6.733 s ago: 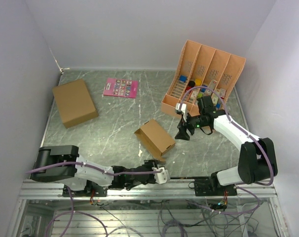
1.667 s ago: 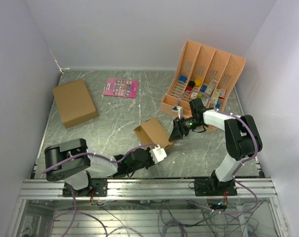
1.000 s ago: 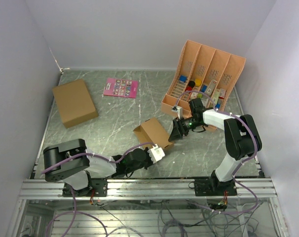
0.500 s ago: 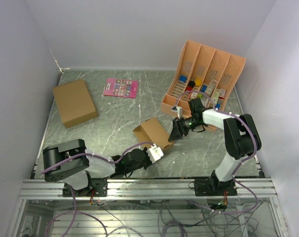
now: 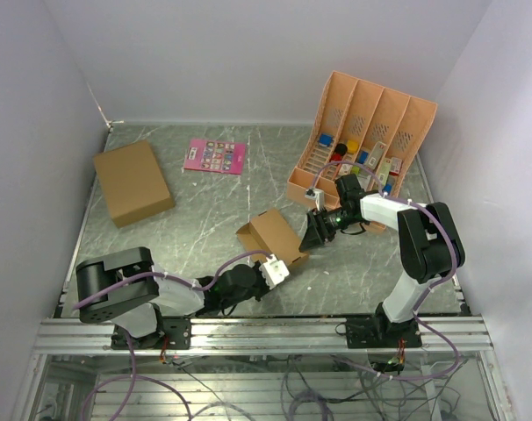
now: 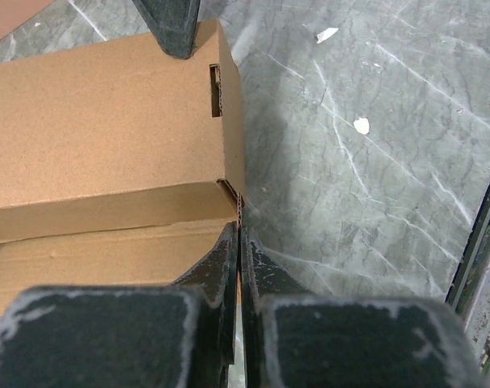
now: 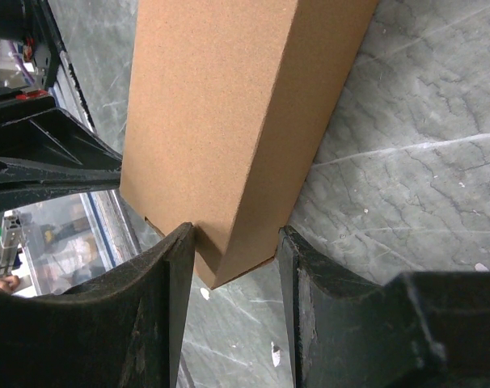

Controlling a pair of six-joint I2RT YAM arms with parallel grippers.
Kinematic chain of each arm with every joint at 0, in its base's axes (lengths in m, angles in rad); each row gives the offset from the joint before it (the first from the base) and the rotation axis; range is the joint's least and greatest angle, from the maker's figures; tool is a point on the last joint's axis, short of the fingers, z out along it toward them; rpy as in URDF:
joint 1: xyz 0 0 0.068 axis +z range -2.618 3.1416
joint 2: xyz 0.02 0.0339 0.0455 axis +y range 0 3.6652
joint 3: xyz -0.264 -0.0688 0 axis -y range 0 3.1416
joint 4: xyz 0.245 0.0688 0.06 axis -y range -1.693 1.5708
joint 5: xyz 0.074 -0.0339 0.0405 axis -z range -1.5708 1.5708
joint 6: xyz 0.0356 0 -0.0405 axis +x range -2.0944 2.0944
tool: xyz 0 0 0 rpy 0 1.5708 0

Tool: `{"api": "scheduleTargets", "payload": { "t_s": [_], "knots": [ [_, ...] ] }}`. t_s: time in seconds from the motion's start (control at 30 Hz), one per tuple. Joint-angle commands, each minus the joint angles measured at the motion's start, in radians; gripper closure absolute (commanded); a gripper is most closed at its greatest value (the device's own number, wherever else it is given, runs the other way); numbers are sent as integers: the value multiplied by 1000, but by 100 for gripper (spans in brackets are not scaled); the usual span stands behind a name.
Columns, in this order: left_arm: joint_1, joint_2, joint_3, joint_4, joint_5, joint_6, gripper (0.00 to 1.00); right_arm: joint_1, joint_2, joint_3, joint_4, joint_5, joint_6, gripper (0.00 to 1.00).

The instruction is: Fold the paper box

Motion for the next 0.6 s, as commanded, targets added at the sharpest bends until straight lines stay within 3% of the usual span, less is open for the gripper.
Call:
{"api": "scheduleTargets", "payload": {
  "t_s": [0.0, 0.57],
  "knots": [
    [7, -8, -13, 58, 1, -19, 93, 2, 39, 1, 24, 141, -42, 57],
    [51, 6, 6, 45, 46, -60, 93, 6, 42, 1, 22, 144, -44, 57]
  ]
}}
